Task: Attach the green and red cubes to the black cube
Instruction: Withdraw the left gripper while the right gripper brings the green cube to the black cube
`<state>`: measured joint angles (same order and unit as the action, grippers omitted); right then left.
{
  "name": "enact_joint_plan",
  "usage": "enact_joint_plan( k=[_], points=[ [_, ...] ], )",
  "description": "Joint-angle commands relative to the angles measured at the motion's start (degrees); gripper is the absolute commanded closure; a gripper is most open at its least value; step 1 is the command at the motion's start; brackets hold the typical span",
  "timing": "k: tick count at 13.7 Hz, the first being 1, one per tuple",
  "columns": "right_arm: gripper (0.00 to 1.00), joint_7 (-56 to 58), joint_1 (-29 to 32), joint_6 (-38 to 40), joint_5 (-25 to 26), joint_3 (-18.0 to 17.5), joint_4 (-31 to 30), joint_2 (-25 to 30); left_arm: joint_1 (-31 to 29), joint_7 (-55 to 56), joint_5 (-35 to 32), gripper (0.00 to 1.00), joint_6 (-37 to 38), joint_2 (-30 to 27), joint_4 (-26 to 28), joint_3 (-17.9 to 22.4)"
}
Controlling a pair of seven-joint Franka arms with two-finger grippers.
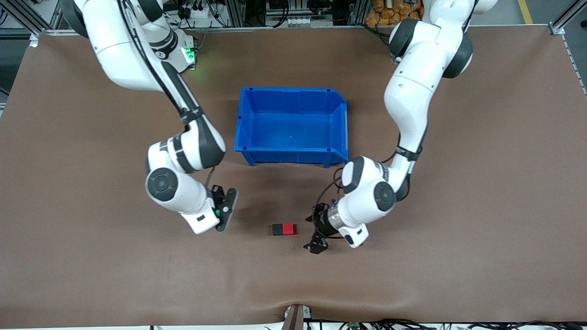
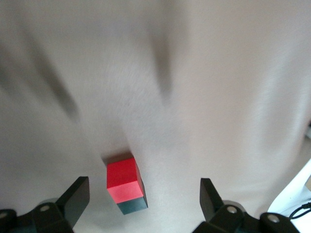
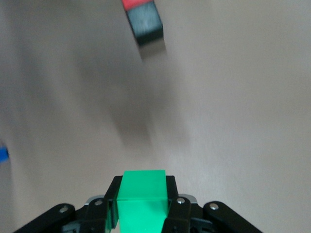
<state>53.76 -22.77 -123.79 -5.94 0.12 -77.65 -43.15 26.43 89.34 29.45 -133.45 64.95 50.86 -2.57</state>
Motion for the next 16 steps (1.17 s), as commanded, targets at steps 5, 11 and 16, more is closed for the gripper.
enact_joint_plan(
  k=[5, 11, 16],
  points=[
    [0.93, -2.00, -3.07, -1.37, -0.22, 0.32, 14.18, -10.28, -3.40, -4.69, -11.07, 0.00, 7.24, -4.92, 0.73, -0.16],
    [0.94, -2.08, -7.02, -2.86, 0.84, 2.68, 16.38, -15.55, -8.57, -12.67, -11.17, 0.00, 18.55, -10.54, 0.73, -0.51],
    [0.94, -1.91, -11.16, -3.83, 6.64, 7.09, 19.29, -16.62, -15.17, -25.15, -11.17, 0.00, 29.37, -16.86, 0.73, -0.33]
  ],
)
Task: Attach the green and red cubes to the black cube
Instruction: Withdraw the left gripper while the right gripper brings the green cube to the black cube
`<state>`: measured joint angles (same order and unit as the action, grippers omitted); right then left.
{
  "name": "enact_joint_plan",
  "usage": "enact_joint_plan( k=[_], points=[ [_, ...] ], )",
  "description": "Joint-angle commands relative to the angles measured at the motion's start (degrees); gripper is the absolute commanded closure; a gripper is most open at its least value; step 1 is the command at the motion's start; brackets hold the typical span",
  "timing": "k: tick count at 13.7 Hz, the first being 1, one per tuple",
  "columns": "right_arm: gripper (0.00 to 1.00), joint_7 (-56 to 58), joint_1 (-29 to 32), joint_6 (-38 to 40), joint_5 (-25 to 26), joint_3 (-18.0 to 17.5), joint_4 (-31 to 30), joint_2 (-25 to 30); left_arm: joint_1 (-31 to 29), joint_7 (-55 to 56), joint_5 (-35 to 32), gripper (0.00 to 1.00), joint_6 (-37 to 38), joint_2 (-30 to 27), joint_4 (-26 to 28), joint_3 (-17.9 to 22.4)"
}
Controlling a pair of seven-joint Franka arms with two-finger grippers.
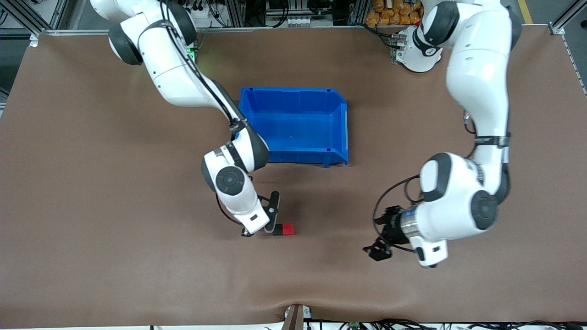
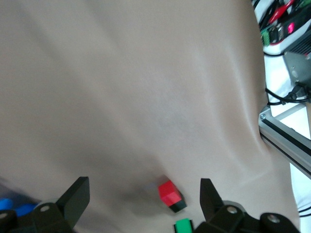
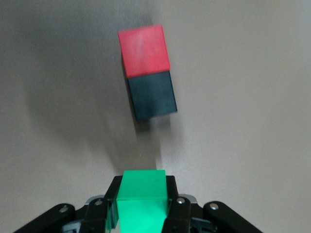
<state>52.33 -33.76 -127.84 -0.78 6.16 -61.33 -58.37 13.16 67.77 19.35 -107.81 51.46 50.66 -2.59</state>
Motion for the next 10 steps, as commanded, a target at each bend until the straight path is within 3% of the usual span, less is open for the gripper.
enact_joint_plan(
  k=[1, 3, 10],
  points=[
    [0.94, -0.47, -0.08, -0.91, 1.48, 1.05, 2.97, -1.48, -2.95, -6.48, -1.07, 0.00, 5.83, -4.42, 0.94, -0.40],
    [0.94, -0.65, 0.27, -2.50, 1.39, 0.88, 3.15, -2.09, -3.83, -9.31, -2.03, 0.00, 9.96, -7.49, 0.94, 0.03],
    [0.99, -4.25, -0.25, -6.46, 1.30, -0.09, 3.85, -4.73, -4.98, -31.43, -18.45, 0.00, 26.58, -21.64, 0.94, 0.04]
  ],
)
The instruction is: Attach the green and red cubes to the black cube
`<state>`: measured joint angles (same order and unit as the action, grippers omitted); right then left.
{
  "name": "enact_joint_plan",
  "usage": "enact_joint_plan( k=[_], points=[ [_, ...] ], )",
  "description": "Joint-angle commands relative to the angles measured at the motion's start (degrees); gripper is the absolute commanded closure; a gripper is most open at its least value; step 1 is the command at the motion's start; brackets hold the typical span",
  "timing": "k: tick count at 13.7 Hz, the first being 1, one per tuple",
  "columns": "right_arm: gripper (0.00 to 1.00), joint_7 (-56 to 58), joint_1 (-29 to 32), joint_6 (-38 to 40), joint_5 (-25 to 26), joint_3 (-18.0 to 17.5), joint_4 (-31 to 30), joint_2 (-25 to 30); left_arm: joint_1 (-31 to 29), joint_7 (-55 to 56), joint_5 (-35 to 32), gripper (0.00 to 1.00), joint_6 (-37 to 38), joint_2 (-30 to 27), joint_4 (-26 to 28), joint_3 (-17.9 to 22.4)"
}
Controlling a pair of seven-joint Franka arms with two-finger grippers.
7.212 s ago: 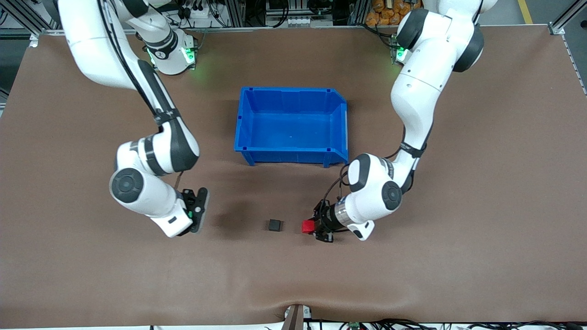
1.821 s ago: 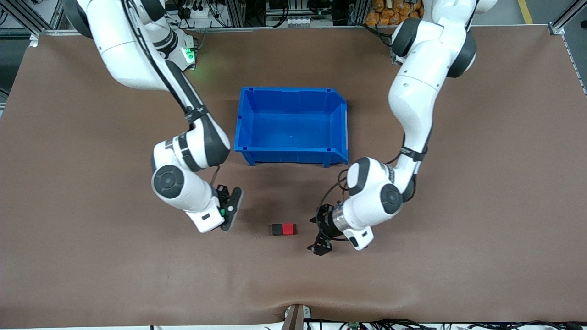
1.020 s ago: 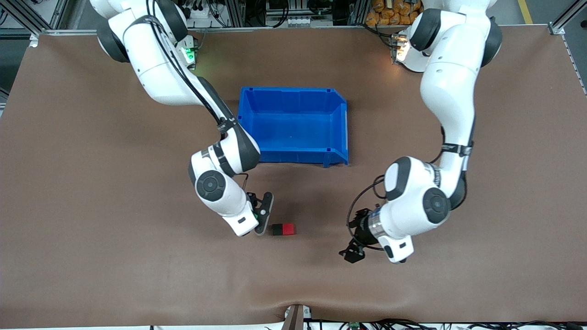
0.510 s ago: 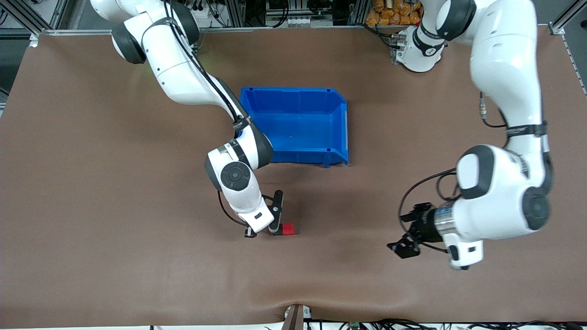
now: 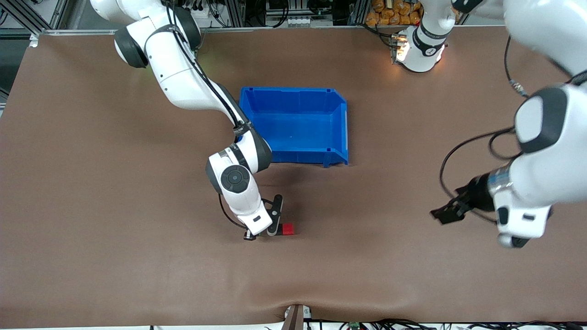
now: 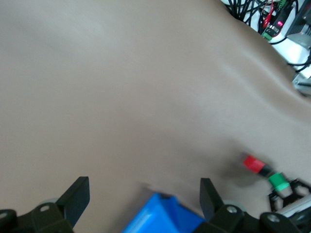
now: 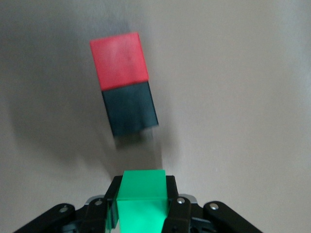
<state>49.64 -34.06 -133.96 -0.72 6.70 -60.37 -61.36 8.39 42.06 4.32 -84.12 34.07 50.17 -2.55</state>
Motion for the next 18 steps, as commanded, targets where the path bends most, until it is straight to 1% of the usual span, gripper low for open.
enact_joint_plan(
  k=[1, 4, 6, 8, 10, 11, 12, 13, 14, 15, 16, 18],
  points=[
    [0.99, -1.57, 0.04, -0.60, 1.25, -0.64, 3.32, -1.92, -2.22, -9.85, -4.05, 0.00, 4.04, -5.67, 1.50, -0.08],
    [0.98, -2.44, -0.05, -0.69, 1.16, -0.81, 4.73, -3.06, -6.70, -21.19, -3.88, 0.00, 8.61, -8.84, 1.59, -0.35],
    [0.97, -5.25, -0.48, -1.04, 1.16, -0.90, 4.73, -3.67, -9.08, -30.07, -3.44, 0.00, 8.88, -10.07, 1.94, -0.44],
    [0.97, -5.26, -0.66, -1.57, 1.16, -1.16, 4.73, -3.77, -9.44, -31.34, -3.26, 0.00, 9.76, -10.43, 3.17, -0.44],
    [0.97, -5.26, -0.57, -0.95, 1.08, -2.21, 4.65, -3.77, -9.36, -31.78, -3.35, 0.00, 9.94, -10.96, 3.70, -0.44],
    [0.96, -5.26, -0.66, -0.95, 1.08, -2.22, 4.56, -3.77, -9.36, -31.69, -3.26, 0.00, 9.94, -11.05, 4.05, -0.52],
    [0.88, -5.26, -0.57, -0.95, 1.08, -2.22, 4.56, -3.77, -9.36, -31.61, -3.26, 0.00, 10.11, -11.48, 4.92, -0.44],
    [0.55, -5.26, -0.57, -1.13, 1.08, -2.31, 4.56, -3.85, -9.62, -31.52, -3.26, 0.00, 10.46, -12.70, 6.93, -0.44],
    [0.01, -5.26, -0.57, -1.39, 1.08, -2.31, 4.56, -4.03, -11.36, -31.78, -3.18, 0.00, 10.55, -14.63, 10.35, -0.61],
    [0.00, -5.17, -0.57, -1.39, 1.08, -2.31, 4.56, -4.03, -12.68, -31.96, -2.04, 0.00, 9.25, -16.56, 14.38, -0.79],
    [0.00, -5.17, -0.40, -1.39, 1.08, -2.31, 4.56, -4.03, -13.13, -32.31, -0.81, 0.00, 7.15, -18.32, 17.30, -0.79],
    [0.00, -5.08, -0.22, -0.95, 0.99, -2.39, 4.56, -3.94, -13.05, -32.48, -1.06, 0.00, 3.63, -23.32, 24.93, -1.40]
  ],
)
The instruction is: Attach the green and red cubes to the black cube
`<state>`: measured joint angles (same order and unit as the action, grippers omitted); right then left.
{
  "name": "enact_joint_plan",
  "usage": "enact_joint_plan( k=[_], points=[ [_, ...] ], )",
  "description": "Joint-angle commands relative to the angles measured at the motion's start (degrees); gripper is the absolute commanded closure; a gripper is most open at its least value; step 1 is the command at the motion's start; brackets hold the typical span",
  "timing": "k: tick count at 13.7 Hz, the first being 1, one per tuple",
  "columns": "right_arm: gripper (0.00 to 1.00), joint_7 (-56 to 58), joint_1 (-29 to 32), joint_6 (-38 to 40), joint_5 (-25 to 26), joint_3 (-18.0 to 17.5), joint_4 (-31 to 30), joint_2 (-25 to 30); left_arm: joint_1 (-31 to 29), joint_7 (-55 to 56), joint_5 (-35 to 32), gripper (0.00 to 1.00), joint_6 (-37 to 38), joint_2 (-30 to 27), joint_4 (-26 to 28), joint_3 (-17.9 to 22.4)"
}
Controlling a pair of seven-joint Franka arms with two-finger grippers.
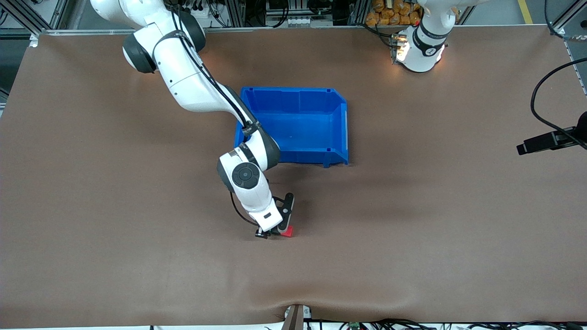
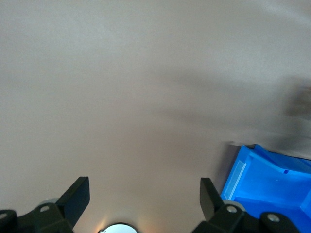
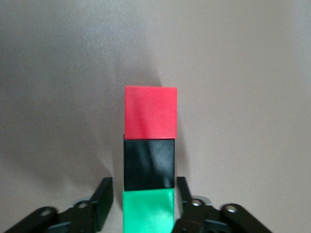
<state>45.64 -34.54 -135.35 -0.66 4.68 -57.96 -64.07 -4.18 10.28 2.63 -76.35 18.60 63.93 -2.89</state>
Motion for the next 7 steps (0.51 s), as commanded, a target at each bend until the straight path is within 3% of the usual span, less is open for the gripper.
enact_joint_plan(
  k=[1, 3, 7],
  points=[
    [0.00, -1.08, 0.35, 0.61, 0.84, -0.29, 1.97, -0.97, -0.57, -1.22, -0.25, 0.00, -7.90, -11.70, 17.13, -1.16],
    [0.00, -1.17, 0.53, 2.70, 0.84, -0.29, 1.88, 0.17, -0.83, -5.87, -0.87, 0.00, -15.12, -19.36, 29.10, -1.07],
    [0.00, -1.35, 0.09, 10.17, -0.74, -0.29, 1.80, 3.86, -0.92, -6.94, -0.79, 0.00, -14.09, -20.80, 29.94, -0.54]
  ],
)
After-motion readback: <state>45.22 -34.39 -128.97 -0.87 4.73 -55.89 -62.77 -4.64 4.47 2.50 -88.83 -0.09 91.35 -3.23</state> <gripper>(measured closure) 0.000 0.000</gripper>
